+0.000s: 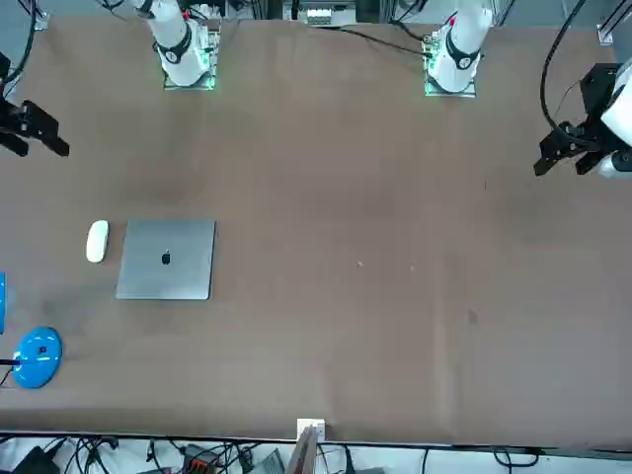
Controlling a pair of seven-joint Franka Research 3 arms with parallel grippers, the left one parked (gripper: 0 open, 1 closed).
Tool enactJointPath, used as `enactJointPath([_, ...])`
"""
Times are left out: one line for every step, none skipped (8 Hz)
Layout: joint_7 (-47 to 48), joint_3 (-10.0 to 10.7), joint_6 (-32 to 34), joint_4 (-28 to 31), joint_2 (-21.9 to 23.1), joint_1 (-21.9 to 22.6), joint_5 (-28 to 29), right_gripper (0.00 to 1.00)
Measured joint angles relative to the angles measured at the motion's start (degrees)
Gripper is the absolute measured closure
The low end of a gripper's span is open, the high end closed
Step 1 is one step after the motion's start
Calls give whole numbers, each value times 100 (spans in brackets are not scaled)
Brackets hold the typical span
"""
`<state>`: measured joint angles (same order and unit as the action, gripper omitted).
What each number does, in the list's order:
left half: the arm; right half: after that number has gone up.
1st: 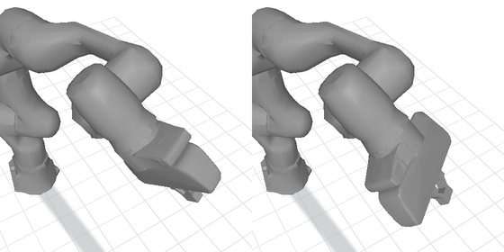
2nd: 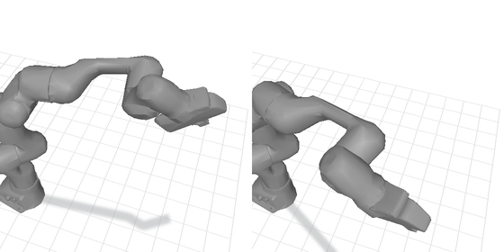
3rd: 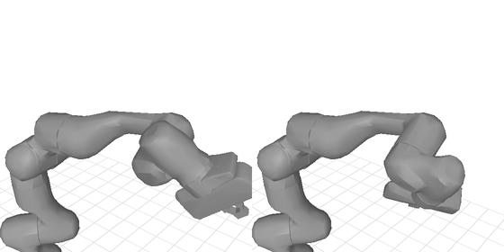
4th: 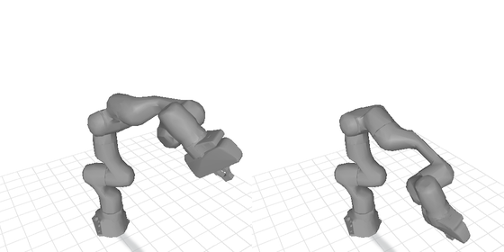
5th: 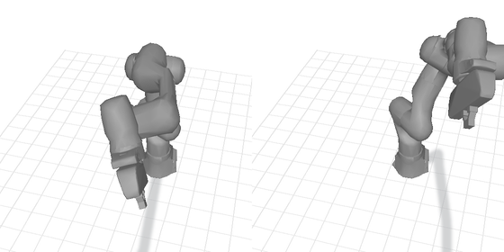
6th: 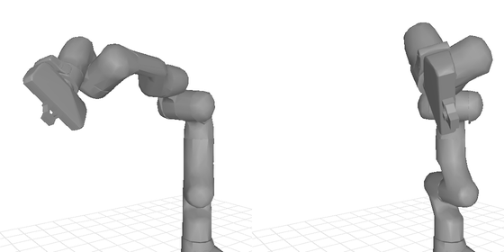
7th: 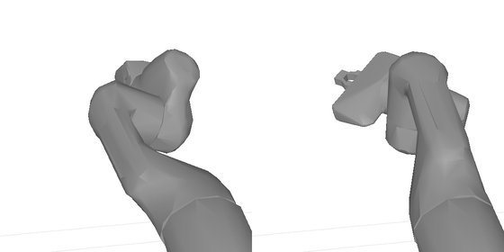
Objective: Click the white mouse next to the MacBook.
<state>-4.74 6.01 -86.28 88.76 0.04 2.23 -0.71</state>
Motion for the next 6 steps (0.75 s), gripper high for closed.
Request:
enactJointPath([0, 0, 0, 0, 0, 0, -34, 0])
enactJointPath([1, 1, 0, 0, 0, -1, -67, 0])
enactJointPath([1, 5, 0, -1, 0, -5, -73, 0])
enactJointPath([1, 19, 0, -1, -1, -19, -76, 0])
enactJointPath([1, 32, 0, 2, -11, -52, -82, 0])
enactJointPath([1, 46, -5, 19, -45, -117, -91, 0])
